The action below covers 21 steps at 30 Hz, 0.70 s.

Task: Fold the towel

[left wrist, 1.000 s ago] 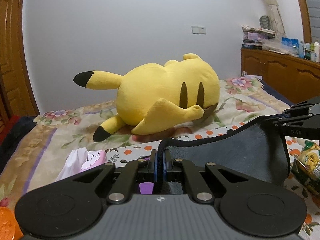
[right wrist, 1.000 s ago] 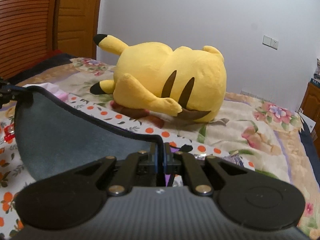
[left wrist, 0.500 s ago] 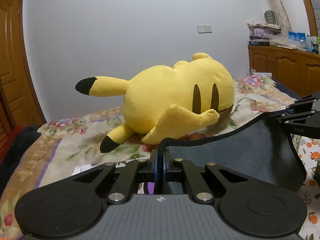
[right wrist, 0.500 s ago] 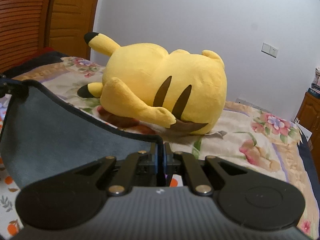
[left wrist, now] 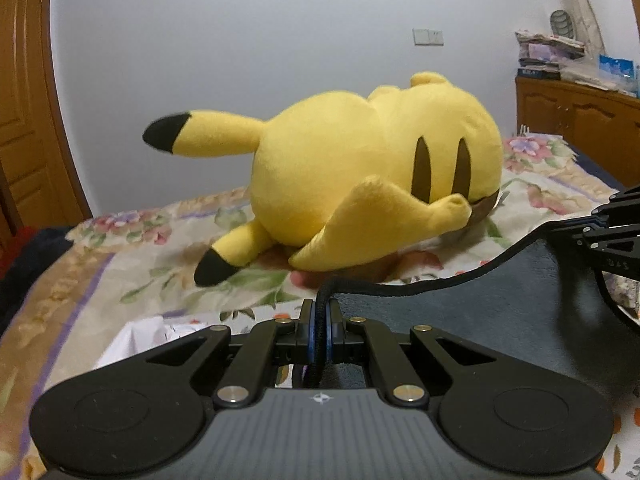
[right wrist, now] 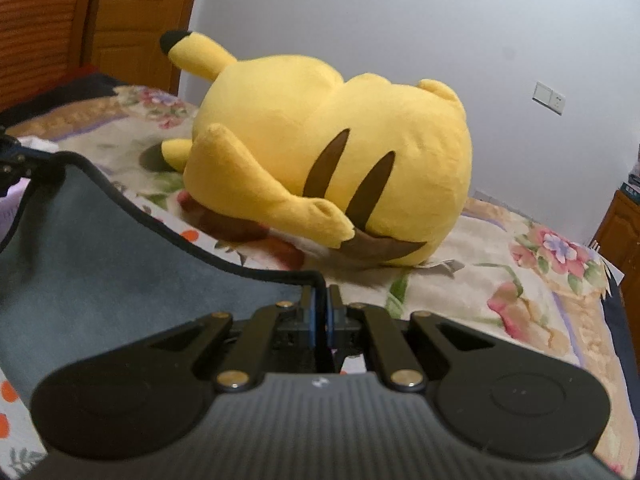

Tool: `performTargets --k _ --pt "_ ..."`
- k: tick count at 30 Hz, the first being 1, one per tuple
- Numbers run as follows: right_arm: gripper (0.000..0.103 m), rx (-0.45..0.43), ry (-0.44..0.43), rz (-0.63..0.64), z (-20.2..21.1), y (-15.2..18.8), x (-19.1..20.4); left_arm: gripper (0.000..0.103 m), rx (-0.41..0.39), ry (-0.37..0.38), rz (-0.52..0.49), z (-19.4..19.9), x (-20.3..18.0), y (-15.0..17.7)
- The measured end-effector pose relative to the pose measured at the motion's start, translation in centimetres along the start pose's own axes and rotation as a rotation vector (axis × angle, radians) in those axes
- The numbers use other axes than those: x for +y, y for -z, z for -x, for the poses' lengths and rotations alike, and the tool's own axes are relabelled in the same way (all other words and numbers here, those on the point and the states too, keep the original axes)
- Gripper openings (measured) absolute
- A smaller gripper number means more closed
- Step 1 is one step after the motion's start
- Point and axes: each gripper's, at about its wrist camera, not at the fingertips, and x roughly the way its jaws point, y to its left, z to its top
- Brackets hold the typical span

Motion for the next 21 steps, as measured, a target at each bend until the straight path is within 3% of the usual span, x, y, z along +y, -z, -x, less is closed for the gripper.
performTargets --k 10,15,20,21 --pt "0.006 0.115 0.016 0.036 -2.5 0.7 1.2 0.006 0.06 -0.011 -0.004 -2.7 -0.3 1.1" --pt "0.006 0.132 0.005 0.023 -2.7 0.8 0.9 0.006 0.082 -0.021 -0.011 -3.4 -0.4 1.6" --pt "0.014 0.155 0.004 0.018 -2.7 0.9 1.2 0.01 0.1 -0.018 -0.003 -3.4 -0.3 1.9" --pt "0.025 0.156 0.008 0.019 -2.6 0.9 1.3 0.014 0.103 -0.013 -0.002 -3.4 -0.4 2.0"
